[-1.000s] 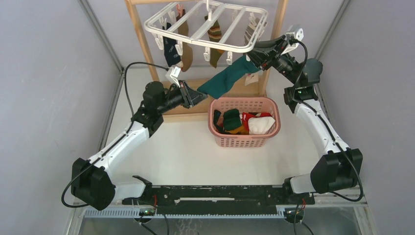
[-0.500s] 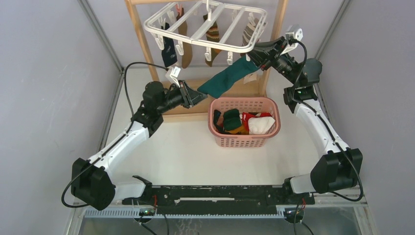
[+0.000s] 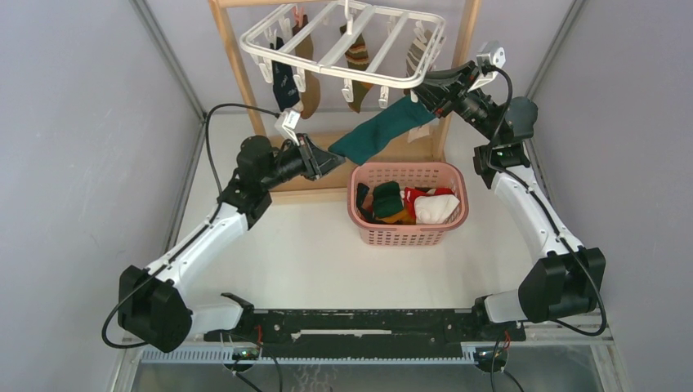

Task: Remove the socks clipped to the hanger
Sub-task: Remove the sock from the hanger.

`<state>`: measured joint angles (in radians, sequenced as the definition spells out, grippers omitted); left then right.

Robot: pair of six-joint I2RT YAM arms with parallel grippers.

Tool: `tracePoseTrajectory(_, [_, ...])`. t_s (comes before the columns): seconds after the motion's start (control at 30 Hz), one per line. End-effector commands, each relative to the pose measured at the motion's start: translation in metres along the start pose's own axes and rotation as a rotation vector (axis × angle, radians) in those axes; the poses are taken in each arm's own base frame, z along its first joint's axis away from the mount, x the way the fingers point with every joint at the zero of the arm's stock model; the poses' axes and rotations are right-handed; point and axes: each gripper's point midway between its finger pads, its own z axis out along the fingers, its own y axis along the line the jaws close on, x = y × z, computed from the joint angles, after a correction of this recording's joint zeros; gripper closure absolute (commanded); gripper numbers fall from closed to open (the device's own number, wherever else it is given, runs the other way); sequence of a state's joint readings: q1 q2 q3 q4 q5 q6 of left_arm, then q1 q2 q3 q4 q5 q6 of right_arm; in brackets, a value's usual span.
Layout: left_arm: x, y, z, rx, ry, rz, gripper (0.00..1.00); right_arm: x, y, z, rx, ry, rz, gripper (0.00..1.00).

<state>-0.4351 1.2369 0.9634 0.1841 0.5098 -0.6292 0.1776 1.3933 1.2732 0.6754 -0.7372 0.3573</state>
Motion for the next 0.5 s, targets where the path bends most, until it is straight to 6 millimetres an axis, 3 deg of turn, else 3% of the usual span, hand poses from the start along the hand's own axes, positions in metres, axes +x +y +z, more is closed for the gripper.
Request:
tracePoseTrajectory(0.0, [-0.03,-0.027,-0.017,0.048,-0.092,0.047,0.84,-0.02,0.004,0.002,-0.003,-0.034,-0.026,1.0])
tracePoseTrajectory(0.27, [-0.018,-0.006,-0.028,-0.054,-0.099,0.001,0.83,-0.02,0.009,0.002,-0.017,-0.03,-0.018,1.0])
tracePoseTrajectory(0.47, [-0.024,-0.017,-0.029,-0.017,-0.095,0.008,0.83,-0.02,0.009,0.002,-0.015,-0.027,-0.015,1.0])
